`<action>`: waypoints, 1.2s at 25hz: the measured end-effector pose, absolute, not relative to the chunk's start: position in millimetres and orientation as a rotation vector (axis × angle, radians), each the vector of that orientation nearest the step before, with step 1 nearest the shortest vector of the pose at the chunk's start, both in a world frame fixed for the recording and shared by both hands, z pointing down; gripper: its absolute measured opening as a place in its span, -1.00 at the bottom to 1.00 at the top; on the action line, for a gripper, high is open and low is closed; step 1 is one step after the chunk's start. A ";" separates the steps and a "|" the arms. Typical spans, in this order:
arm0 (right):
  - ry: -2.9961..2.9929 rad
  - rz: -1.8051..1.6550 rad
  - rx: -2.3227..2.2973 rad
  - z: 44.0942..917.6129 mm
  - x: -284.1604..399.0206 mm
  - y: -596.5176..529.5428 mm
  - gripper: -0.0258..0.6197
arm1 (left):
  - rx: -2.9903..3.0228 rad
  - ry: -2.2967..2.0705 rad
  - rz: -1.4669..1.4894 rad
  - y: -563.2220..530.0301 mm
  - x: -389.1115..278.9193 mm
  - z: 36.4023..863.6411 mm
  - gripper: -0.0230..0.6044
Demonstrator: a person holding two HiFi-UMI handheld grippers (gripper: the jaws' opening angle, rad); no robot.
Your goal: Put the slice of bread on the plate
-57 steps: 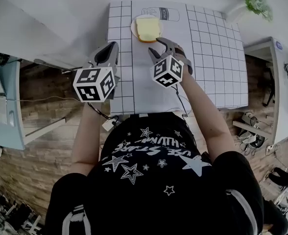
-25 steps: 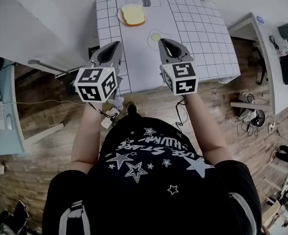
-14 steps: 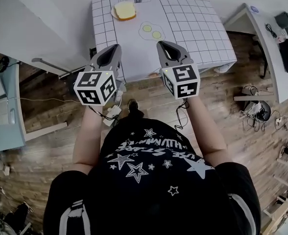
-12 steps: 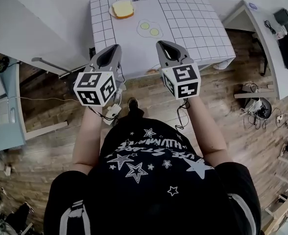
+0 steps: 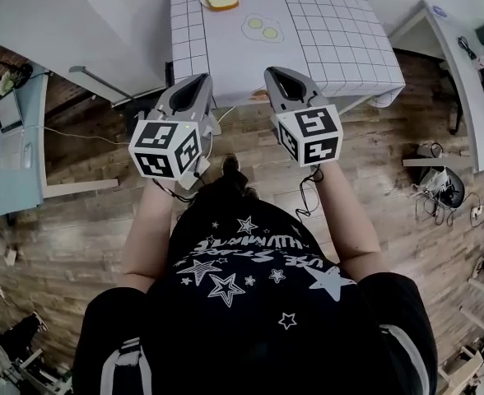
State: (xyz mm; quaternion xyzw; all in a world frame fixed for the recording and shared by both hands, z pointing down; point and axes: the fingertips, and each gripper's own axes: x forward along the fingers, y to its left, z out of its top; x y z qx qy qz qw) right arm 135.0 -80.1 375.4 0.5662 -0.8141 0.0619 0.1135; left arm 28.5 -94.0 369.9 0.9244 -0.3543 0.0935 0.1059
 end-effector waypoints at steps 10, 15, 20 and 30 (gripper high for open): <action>-2.394 0.164 1.605 381.7 98.4 -66.5 -0.88 | 2.696 -1.064 0.291 -78.5 -2.6 376.8 -0.90; -2.363 0.187 1.631 381.6 88.0 -62.1 -0.88 | 2.686 -1.033 0.266 -70.4 -16.3 376.7 -0.90; -2.385 0.206 1.663 369.1 52.5 -43.7 -0.88 | 2.660 -1.003 0.206 -50.2 -47.0 369.6 -0.90; -2.339 0.175 1.675 366.9 -15.6 -12.4 -0.88 | 2.696 -0.937 0.184 -24.6 -105.6 364.6 -0.90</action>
